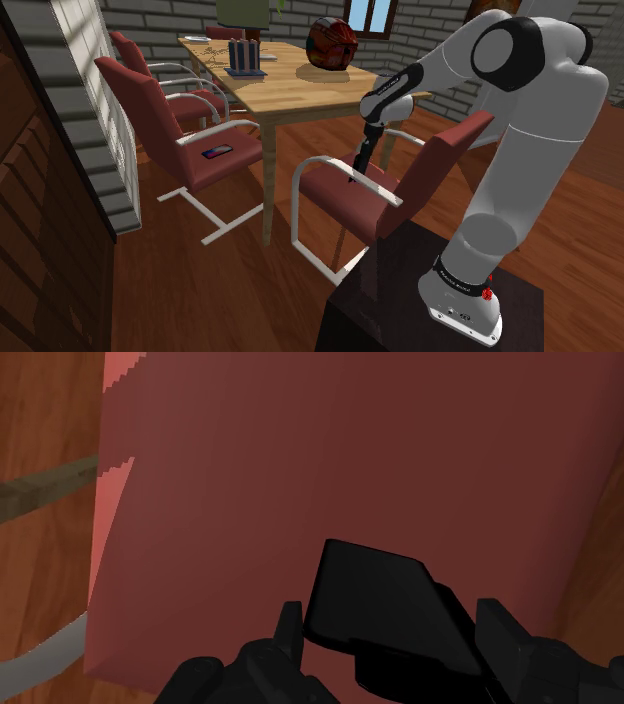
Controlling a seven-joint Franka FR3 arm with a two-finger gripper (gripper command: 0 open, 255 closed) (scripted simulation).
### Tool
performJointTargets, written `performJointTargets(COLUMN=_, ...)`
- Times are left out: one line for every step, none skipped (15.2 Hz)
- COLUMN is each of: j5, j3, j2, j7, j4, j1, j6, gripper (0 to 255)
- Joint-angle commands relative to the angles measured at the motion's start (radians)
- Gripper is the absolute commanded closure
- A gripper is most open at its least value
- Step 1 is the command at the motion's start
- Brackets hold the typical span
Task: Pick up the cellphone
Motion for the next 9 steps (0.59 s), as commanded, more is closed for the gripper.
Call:
performJointTargets(j5=-0.013, j3=-0.002, j2=-0.021, j7=0.008, j4=0.010, j1=0.001, j6=-0.030, gripper=255)
performJointTargets(j5=-0.019, j3=-0.003, j2=-0.031, j7=0.011, j4=0.014, j1=0.002, j6=-0.043, gripper=255)
performJointTargets(j5=-0.024, j3=-0.003, j2=-0.040, j7=0.015, j4=0.019, j1=0.003, j6=-0.056, gripper=255)
performJointTargets(j5=-0.029, j3=-0.004, j2=-0.049, j7=0.018, j4=0.024, j1=0.003, j6=-0.069, gripper=255)
performJointTargets(j5=-0.034, j3=-0.004, j2=-0.058, j7=0.022, j4=0.029, j1=0.004, j6=-0.082, gripper=255)
performJointTargets(j5=-0.039, j3=-0.004, j2=-0.066, j7=0.025, j4=0.035, j1=0.004, j6=-0.096, gripper=255)
performJointTargets(j5=-0.043, j3=-0.004, j2=-0.074, j7=0.028, j4=0.040, j1=0.004, j6=-0.109, gripper=255)
performJointTargets(j5=-0.044, j3=-0.004, j2=-0.076, j7=0.028, j4=0.041, j1=0.004, j6=-0.111, gripper=255)
performJointTargets(j5=-0.044, j3=-0.004, j2=-0.076, j7=0.028, j4=0.041, j1=0.004, j6=-0.111, gripper=255)
